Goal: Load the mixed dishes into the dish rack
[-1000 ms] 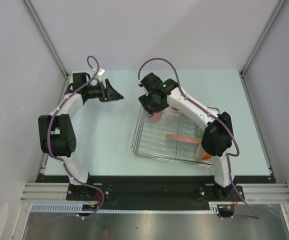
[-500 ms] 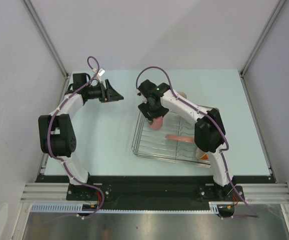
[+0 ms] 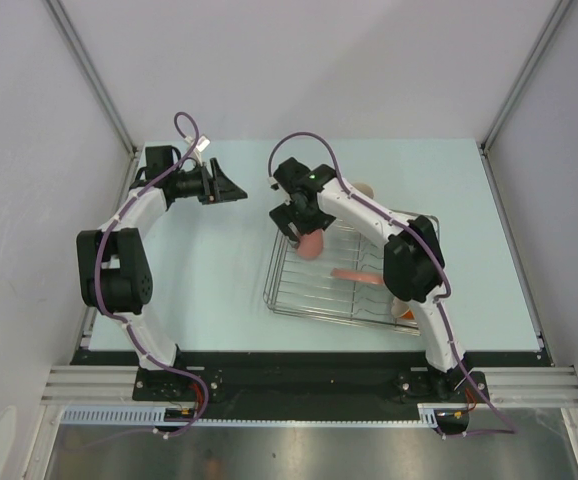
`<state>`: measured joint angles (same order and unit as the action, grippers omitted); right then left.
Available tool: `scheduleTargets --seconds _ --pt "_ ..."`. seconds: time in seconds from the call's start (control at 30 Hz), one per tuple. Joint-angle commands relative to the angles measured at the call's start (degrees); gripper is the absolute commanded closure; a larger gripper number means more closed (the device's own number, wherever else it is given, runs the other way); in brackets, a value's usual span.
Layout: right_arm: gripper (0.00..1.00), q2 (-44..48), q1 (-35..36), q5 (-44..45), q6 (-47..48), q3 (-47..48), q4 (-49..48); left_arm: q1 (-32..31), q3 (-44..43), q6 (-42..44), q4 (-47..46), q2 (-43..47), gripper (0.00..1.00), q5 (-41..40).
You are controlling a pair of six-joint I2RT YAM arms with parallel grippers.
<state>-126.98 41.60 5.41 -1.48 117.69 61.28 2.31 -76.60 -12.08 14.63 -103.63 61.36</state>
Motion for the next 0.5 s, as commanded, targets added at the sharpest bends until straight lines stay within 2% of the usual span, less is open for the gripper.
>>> scheduleTargets --seconds 0.0,0.47 --pt "0.0 -1.34 -0.12 1.53 1.04 2.81 -0.9 0.24 0.22 -0.23 -1.71 2.47 0.27 0.77" --pt "0.0 3.14 0.49 6.19 1.3 5.09 -1.16 0.33 1.1 -0.05 -1.89 2.65 0.28 1.21"
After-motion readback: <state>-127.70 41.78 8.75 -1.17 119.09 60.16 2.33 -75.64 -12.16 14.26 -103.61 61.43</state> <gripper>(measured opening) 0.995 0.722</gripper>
